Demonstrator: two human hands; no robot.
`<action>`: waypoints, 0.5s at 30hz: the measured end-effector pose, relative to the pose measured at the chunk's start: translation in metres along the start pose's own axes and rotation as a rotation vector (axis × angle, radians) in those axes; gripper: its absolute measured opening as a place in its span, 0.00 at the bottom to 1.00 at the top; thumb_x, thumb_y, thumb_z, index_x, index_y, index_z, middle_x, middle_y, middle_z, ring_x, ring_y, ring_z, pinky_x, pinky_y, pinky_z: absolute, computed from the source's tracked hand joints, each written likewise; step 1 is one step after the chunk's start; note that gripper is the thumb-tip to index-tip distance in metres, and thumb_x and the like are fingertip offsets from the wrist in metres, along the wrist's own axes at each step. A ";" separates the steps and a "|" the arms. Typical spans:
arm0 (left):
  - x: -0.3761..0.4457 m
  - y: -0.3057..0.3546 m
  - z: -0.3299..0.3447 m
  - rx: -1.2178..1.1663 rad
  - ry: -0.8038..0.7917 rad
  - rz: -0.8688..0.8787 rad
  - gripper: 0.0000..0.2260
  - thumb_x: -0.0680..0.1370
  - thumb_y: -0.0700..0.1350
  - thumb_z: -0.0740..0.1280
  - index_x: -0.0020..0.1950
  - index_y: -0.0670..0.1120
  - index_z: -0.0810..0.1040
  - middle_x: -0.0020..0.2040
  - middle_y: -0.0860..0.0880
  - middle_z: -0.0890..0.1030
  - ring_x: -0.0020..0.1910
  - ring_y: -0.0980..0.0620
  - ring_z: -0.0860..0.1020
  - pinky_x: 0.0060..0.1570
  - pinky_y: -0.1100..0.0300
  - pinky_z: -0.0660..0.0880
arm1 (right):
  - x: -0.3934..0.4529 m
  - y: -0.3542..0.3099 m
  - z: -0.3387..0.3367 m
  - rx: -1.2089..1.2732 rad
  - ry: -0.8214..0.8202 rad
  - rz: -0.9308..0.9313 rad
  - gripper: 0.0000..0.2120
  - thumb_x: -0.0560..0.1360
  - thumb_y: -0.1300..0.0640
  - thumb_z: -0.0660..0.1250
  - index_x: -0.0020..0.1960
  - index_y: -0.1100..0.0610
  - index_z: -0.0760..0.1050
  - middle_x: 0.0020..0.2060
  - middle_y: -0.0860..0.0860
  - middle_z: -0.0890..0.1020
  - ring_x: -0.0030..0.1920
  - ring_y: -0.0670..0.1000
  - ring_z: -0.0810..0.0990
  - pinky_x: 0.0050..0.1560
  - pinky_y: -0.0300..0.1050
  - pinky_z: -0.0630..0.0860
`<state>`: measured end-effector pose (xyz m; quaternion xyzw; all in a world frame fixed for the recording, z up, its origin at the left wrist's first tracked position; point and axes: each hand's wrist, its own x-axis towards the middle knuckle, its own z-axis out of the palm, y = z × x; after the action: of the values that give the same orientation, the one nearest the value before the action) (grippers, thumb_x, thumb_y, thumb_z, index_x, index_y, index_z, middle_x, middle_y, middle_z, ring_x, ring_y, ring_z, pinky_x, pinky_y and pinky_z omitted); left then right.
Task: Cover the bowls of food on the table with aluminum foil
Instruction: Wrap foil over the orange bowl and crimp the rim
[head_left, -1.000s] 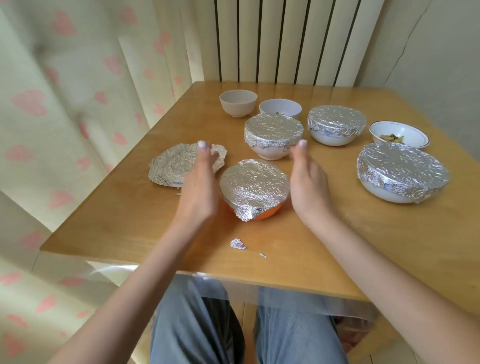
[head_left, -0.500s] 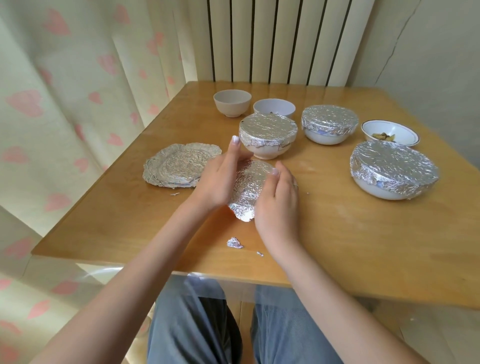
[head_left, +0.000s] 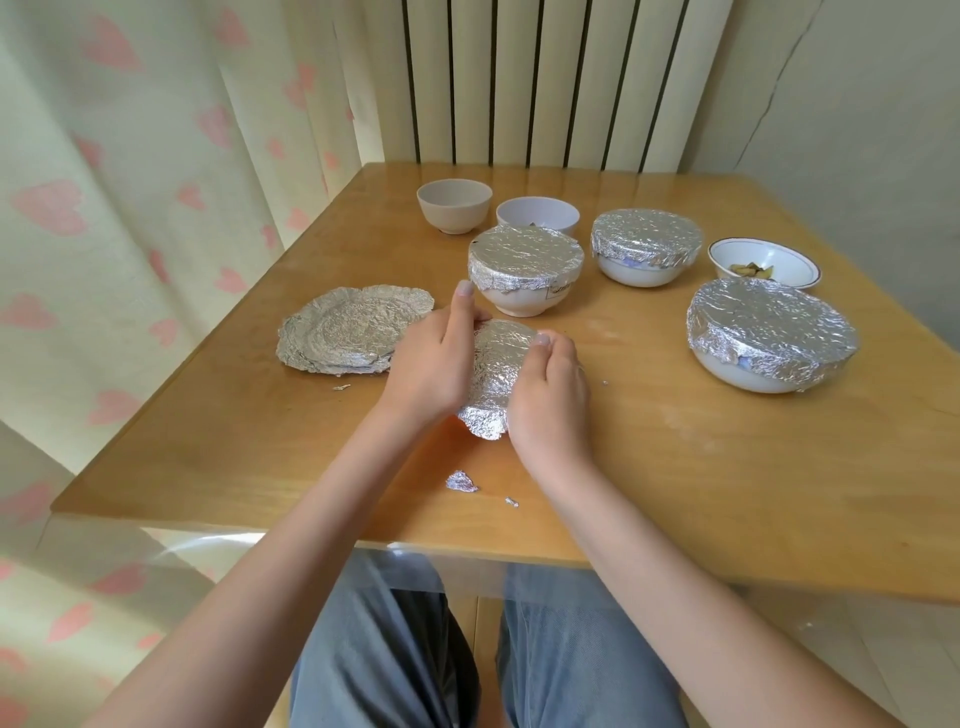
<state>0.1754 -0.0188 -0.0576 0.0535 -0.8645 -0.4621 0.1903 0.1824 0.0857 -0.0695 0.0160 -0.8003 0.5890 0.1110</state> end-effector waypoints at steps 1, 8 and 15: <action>0.002 -0.002 -0.001 -0.009 -0.029 -0.008 0.27 0.85 0.55 0.45 0.55 0.48 0.82 0.56 0.49 0.82 0.59 0.49 0.77 0.58 0.58 0.68 | 0.001 0.001 -0.002 0.018 -0.021 0.001 0.16 0.83 0.58 0.50 0.63 0.64 0.69 0.54 0.62 0.78 0.57 0.61 0.75 0.49 0.41 0.65; 0.021 -0.015 -0.029 -0.351 -0.182 -0.079 0.27 0.84 0.57 0.41 0.68 0.46 0.73 0.68 0.48 0.76 0.63 0.61 0.73 0.65 0.63 0.66 | 0.031 -0.010 -0.024 0.044 -0.037 0.024 0.22 0.83 0.50 0.47 0.62 0.60 0.75 0.60 0.56 0.79 0.63 0.56 0.73 0.58 0.41 0.65; 0.018 -0.008 -0.012 -0.089 -0.097 -0.015 0.31 0.85 0.54 0.43 0.47 0.51 0.86 0.48 0.51 0.85 0.50 0.57 0.80 0.48 0.70 0.70 | 0.043 -0.010 -0.011 -0.154 -0.322 -0.094 0.23 0.83 0.50 0.49 0.55 0.62 0.79 0.49 0.56 0.83 0.52 0.56 0.77 0.53 0.47 0.71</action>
<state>0.1622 -0.0373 -0.0533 0.0291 -0.8510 -0.5034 0.1468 0.1440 0.0975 -0.0490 0.1390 -0.8488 0.5101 0.0095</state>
